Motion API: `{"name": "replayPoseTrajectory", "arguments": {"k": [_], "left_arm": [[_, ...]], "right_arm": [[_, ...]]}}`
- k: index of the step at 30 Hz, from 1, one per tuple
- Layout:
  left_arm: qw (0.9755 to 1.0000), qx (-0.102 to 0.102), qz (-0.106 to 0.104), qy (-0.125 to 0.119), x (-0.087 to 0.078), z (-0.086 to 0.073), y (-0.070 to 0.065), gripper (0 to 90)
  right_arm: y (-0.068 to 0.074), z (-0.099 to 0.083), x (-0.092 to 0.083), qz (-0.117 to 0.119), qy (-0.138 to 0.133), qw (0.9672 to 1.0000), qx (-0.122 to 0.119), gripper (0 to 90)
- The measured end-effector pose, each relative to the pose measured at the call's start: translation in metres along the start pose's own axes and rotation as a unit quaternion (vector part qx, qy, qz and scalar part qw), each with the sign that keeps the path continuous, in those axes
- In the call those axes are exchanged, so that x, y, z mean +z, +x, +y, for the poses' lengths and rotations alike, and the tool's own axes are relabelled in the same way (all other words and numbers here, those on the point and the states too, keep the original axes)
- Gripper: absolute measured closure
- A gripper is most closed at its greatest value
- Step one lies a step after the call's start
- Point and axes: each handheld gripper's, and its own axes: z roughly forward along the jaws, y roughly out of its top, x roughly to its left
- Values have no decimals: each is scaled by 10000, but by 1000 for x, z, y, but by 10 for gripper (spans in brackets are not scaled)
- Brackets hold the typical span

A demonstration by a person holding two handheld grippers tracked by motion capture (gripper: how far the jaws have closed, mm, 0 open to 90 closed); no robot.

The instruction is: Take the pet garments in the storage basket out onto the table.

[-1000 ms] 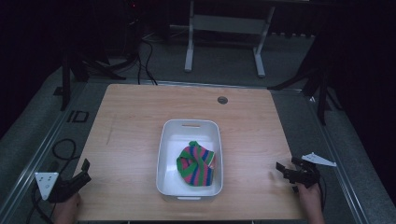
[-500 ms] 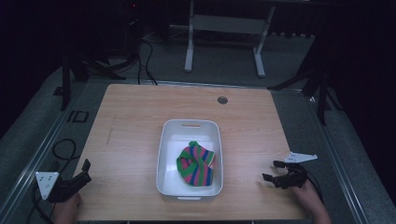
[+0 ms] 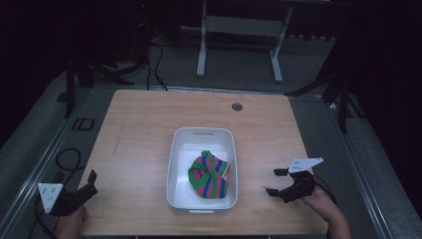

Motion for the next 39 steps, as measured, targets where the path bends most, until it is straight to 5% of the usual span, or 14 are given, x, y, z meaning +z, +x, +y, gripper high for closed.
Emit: {"name": "replayPoseTrajectory", "arguments": {"k": [19, 39], "left_arm": [[10000, -27, -42, 10, 0, 0, 1, 9], [10000, -15, -87, 20, 0, 0, 1, 9]], "right_arm": [[32, 91, 19, 390, 62, 9972, -642, 132], [46, 141, 78, 682, 597, 9908, -1010, 149]]}}
